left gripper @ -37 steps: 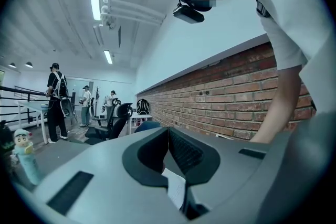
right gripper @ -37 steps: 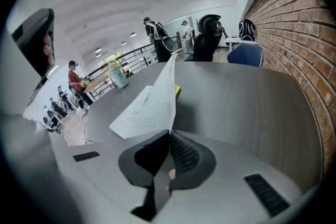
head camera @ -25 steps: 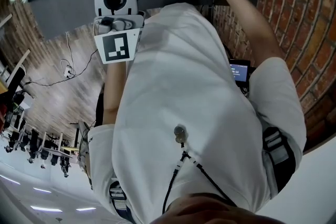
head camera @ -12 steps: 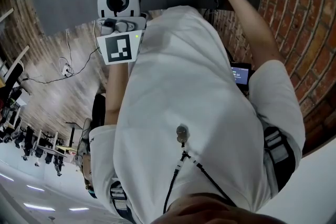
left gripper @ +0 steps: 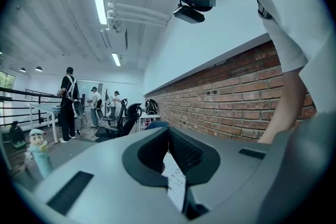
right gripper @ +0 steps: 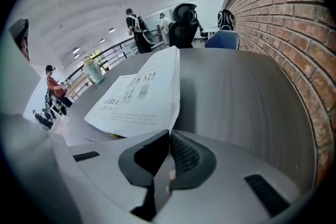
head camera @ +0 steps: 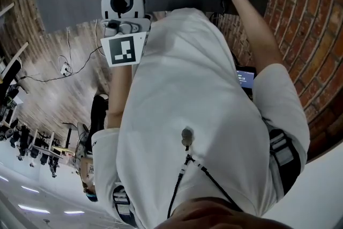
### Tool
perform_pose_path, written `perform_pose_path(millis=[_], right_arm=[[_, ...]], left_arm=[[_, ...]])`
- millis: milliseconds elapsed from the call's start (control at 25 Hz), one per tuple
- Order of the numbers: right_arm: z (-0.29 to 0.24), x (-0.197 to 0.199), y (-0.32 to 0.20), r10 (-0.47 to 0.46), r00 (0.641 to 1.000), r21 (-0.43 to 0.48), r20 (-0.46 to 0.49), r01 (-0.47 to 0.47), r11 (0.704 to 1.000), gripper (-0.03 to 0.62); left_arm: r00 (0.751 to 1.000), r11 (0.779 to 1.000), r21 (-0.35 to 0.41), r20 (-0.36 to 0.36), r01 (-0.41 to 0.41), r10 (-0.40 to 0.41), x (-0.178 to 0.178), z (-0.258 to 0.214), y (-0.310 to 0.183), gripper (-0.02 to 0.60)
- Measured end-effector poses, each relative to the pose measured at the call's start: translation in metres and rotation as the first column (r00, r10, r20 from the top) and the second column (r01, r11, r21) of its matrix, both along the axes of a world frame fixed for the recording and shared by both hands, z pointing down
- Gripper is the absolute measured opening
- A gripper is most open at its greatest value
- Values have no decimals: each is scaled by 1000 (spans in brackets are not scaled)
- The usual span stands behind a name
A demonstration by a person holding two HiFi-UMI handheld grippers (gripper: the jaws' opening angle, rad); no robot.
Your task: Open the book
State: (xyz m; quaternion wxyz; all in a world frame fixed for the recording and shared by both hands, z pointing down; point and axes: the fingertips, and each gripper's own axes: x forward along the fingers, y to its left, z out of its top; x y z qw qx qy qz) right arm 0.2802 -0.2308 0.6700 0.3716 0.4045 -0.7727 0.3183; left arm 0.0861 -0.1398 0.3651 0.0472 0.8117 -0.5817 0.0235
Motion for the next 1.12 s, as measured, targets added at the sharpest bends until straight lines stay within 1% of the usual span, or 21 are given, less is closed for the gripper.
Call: perform_pose_path(millis=[360, 800, 1120], right_arm=[[13, 10, 4, 40, 999, -36, -13, -40, 999, 38], [26, 10, 8, 88, 996, -64, -5, -88, 994, 40], [40, 4, 15, 97, 995, -80, -35, -100, 992, 40]], left_arm=[[1000, 1000, -9, 0, -5, 5, 0, 4, -3, 23], [1000, 1000, -14, 3, -3, 3, -3, 4, -4, 23], [1000, 1000, -15, 1, 24, -24, -14, 7, 5, 23]])
